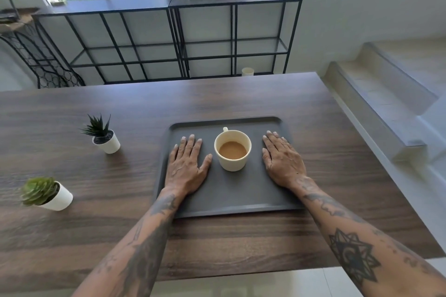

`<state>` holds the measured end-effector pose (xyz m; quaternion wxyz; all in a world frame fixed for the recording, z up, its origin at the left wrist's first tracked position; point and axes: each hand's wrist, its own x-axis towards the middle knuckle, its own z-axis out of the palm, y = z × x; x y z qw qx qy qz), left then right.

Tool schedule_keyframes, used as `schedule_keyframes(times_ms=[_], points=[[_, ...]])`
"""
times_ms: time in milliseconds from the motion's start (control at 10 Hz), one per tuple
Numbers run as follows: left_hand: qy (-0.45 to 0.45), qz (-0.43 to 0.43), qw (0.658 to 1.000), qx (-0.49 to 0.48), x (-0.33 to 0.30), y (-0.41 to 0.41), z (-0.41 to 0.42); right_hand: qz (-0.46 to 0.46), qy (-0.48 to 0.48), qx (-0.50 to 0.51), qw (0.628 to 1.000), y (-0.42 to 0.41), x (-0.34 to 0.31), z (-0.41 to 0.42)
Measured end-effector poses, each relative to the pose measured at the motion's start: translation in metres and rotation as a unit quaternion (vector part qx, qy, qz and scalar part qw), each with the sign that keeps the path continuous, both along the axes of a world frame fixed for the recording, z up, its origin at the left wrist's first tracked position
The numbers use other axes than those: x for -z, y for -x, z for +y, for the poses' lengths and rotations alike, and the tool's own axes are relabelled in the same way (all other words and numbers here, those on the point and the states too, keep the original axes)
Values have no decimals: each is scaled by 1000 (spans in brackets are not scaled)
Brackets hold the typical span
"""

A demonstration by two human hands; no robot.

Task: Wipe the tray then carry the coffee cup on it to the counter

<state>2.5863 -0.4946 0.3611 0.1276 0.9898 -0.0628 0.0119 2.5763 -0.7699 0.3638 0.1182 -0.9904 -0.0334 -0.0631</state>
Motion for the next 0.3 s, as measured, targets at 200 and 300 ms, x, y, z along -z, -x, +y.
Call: schedule_keyframes(times_ms=[200,300], points=[[4,-4,1000,8,1,-2,1,-8,-3,-7,1000,0,4,-1],[46,-25,999,13,-1,-2,0,-10,-25,-3,1000,-5,6,-1]])
